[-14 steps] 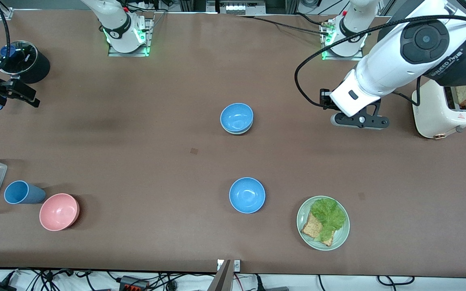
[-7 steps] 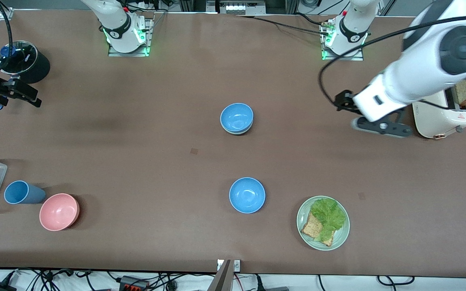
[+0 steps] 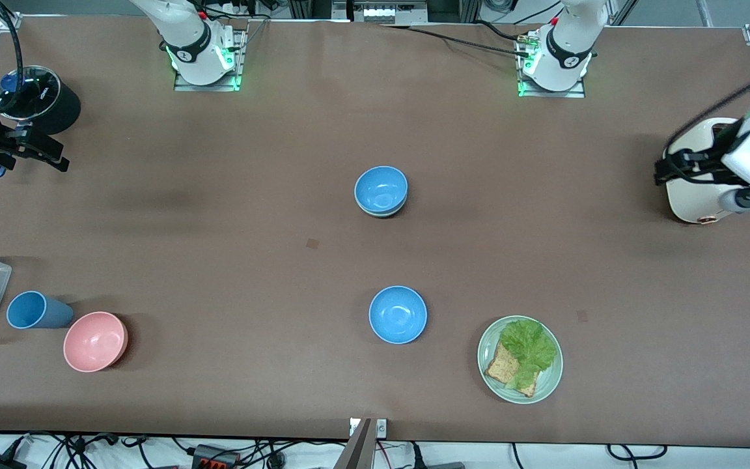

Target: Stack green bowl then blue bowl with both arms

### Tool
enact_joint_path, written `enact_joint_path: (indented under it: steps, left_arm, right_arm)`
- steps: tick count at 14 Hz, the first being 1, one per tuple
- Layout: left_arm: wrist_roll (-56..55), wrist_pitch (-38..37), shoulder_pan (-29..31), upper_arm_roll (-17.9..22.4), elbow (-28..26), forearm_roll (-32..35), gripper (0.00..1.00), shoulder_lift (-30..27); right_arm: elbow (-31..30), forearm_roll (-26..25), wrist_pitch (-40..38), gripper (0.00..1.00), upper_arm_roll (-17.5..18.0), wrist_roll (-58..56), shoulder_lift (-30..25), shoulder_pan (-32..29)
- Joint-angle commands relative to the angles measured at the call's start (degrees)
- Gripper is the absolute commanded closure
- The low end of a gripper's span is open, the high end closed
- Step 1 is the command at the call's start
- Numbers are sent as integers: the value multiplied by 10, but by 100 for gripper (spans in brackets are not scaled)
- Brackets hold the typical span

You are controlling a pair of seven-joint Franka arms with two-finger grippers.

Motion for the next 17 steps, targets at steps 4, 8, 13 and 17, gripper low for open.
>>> enact_joint_path:
  steps: [4,8,13,17]
  left_arm:
    - [0,-3,-57,38,-23,-18,0,-39]
    - [7,-5,-54,39,-21,-56,0,-39]
    - [63,-7,-54,38,-22,-59,0,-40]
    - [71,-5,-53,41,-21,-60,0,-38]
  right_arm:
    - [1,-10,-11,0,5,-7,-9,-4]
    - [1,-11,-11,0,5,-8,-9,-4]
    - [1,-11,-13,0,5,-8,-9,-4]
    - [1,-13,-18,0,6,-8,-10,-4]
